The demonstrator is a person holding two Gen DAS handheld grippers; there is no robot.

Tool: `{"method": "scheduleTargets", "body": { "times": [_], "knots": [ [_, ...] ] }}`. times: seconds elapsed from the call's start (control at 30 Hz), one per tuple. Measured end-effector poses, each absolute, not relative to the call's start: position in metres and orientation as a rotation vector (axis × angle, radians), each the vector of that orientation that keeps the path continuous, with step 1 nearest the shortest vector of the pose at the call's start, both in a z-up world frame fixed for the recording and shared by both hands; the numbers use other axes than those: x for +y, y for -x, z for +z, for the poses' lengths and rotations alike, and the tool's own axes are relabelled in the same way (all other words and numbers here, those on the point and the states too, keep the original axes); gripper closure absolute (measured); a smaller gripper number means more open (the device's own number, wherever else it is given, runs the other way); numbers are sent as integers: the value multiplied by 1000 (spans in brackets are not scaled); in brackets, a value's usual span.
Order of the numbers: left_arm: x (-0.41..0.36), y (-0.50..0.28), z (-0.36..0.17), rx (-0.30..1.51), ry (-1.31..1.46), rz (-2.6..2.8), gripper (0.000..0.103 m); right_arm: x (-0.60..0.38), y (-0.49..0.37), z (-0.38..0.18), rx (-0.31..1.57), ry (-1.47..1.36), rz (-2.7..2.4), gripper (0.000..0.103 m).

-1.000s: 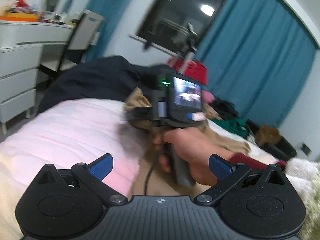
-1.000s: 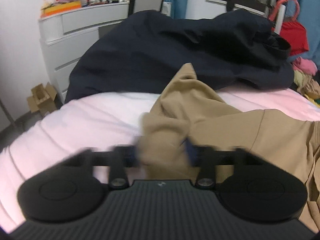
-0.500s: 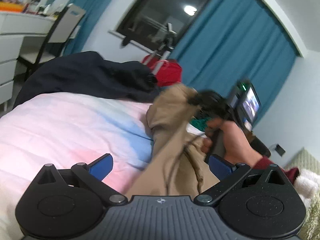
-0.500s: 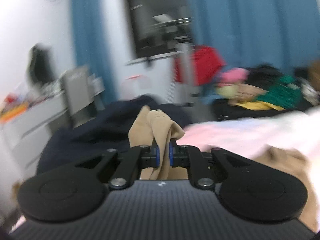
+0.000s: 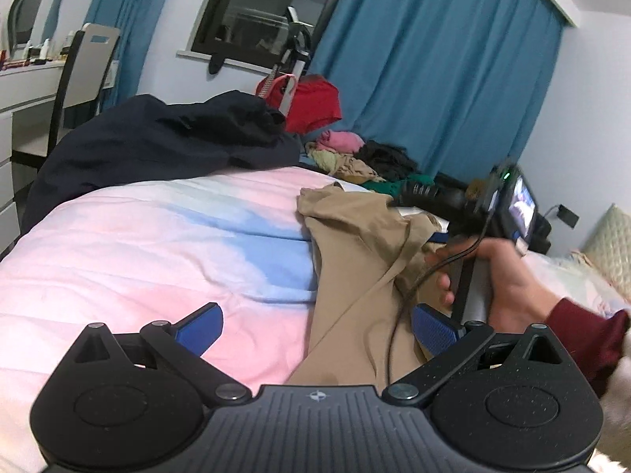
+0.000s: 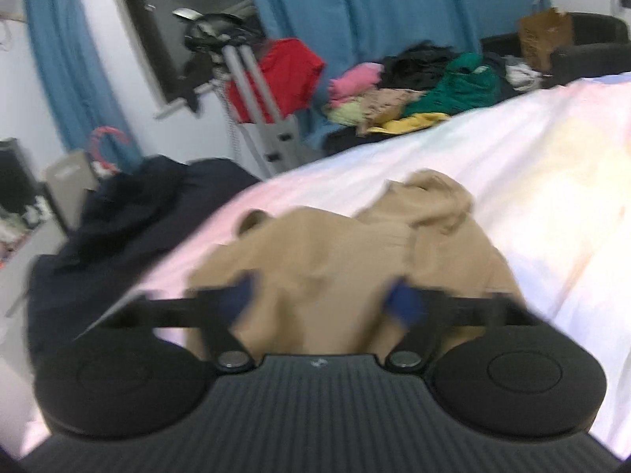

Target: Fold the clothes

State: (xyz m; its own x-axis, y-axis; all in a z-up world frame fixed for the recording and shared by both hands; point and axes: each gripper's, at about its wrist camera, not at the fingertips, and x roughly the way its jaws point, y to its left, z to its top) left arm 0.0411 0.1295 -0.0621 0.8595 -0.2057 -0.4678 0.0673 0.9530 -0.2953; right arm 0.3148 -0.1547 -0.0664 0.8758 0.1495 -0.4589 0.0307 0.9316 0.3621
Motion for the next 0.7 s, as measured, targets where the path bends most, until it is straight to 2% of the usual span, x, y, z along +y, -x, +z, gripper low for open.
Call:
{"method": "scheduleTargets", "body": {
  "times": [0.23,0.4,0.63,0.7],
  "knots": [
    [123,-38,-57,518,231,-158,0,-153,-254,-15,440,-277,84,12],
    [137,-23,-51,561,312,-176,0,-165,-181,9,407,-233,116,12],
    [169,-4,-53,672,490,-125,0,-187,-53,0,422,-185,137,12],
    [176,-6,-60,721,531,-65,3,-196,-31,-8,446,-211,120,12]
  ]
}}
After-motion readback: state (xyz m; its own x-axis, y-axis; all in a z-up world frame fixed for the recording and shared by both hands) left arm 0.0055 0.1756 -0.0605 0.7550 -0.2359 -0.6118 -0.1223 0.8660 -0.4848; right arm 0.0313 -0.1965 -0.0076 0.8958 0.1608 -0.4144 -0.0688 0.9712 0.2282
